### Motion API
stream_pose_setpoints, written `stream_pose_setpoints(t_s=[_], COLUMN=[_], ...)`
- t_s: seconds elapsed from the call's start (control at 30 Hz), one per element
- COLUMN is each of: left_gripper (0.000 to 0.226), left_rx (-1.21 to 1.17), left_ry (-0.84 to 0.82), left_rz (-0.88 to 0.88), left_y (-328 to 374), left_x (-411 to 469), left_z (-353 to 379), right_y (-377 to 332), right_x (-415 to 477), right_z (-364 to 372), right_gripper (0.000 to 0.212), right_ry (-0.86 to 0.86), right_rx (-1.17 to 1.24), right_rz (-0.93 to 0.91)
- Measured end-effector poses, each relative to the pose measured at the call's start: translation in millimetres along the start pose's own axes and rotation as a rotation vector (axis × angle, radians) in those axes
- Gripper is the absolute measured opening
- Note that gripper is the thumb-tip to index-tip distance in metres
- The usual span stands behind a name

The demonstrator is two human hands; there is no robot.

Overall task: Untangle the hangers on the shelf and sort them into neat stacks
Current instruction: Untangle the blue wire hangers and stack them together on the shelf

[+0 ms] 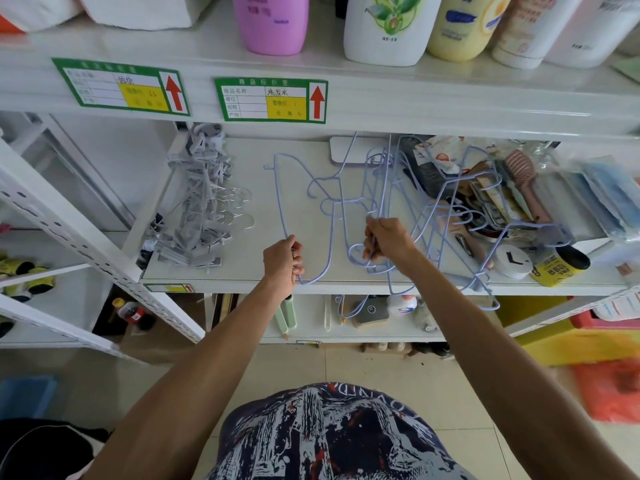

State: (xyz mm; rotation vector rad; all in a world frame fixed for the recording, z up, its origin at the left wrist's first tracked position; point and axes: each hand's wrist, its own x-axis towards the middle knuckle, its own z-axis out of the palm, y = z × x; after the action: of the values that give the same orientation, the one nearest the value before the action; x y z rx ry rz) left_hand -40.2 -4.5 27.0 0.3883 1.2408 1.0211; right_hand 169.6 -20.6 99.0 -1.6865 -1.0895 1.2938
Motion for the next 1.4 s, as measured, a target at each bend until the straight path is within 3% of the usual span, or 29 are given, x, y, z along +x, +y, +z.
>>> stream_pose_setpoints(t_s=[0.2,0.33,0.43,0.53,0.6,0.77,0.9,0.97,1.0,1.07,1.13,1.17,1.2,1.3,1.4], left_gripper=[0.031,0.037,0.044,0.036,0.026,0.020,0.013,0.014,0.016,0.018,0.019,0.019,0.018,0.018,0.022], left_rx=[-0.049,-0.008,0.016,0.116,0.152,0.080,0.034,-0.051,-0.092,-0.119,-0.113,-0.108,-0.114,-0.128,-0.107], left_ry=[-0.049,-0.065,-0.127,-0.120,-0.064,-0.040,-0.092,-0.084,-0.083,-0.087,-0.084,-0.079,-0.074,-0.042,0.002], left_rz=[-0.021,0.042,0.096,0.179,0.210,0.154,0.132,0.087,0.072,0.051,0.042,0.046,0.051,0.065,0.071], left_y=[-2.0,-2.3,-1.0,1.3,3.1,6.7,8.1,11.6,12.9,13.0,10.1,7.6,4.1,-3.0,-3.3], left_x=[-2.9,-12.4,-17.5,-19.7,-16.4,-9.1,-6.8,-7.3,-6.8,-7.4,-5.6,-4.1,-2.7,-2.6,1.2], left_z=[20.0,24.2,26.0,31.1,32.9,28.5,42.6,52.5,56.0,60.0,60.6,61.2,61.8,62.5,63.5], right_y=[18.1,17.3,10.4,12.6,20.5,34.8,39.1,46.1,52.5,72.1,93.6,104.6,116.6,125.4,119.6], right_x=[-7.3,-12.4,-9.7,-7.3,-8.9,-15.4,-23.8,-26.0,-27.0,-28.7,-24.9,-21.1,-15.9,-4.8,-3.1], right_z=[18.3,31.0,42.9,57.5,65.4,56.0,34.6,10.7,-4.6,-37.1,-61.2,-66.9,-69.9,-70.7,-76.1], right_gripper=[0.031,0.010,0.022,0.039,0.047,0.043,0.030,0.031,0.032,0.038,0.065,0.072,0.069,0.031,0.019], right_ry=[-0.080,-0.110,-0.136,-0.173,-0.140,-0.085,0.200,0.372,0.478,0.667,0.648,0.591,0.546,0.521,0.525], right_rx=[-0.133,-0.328,-0.569,-0.888,-0.980,-0.923,-0.609,-0.592,-0.592,-0.638,-0.770,-0.850,-0.922,-1.027,-1.076], right_rz=[-0.061,-0.129,-0.184,-0.268,-0.332,-0.537,-0.783,-0.843,-0.810,-0.532,-0.128,-0.028,-0.034,-0.176,-0.171])
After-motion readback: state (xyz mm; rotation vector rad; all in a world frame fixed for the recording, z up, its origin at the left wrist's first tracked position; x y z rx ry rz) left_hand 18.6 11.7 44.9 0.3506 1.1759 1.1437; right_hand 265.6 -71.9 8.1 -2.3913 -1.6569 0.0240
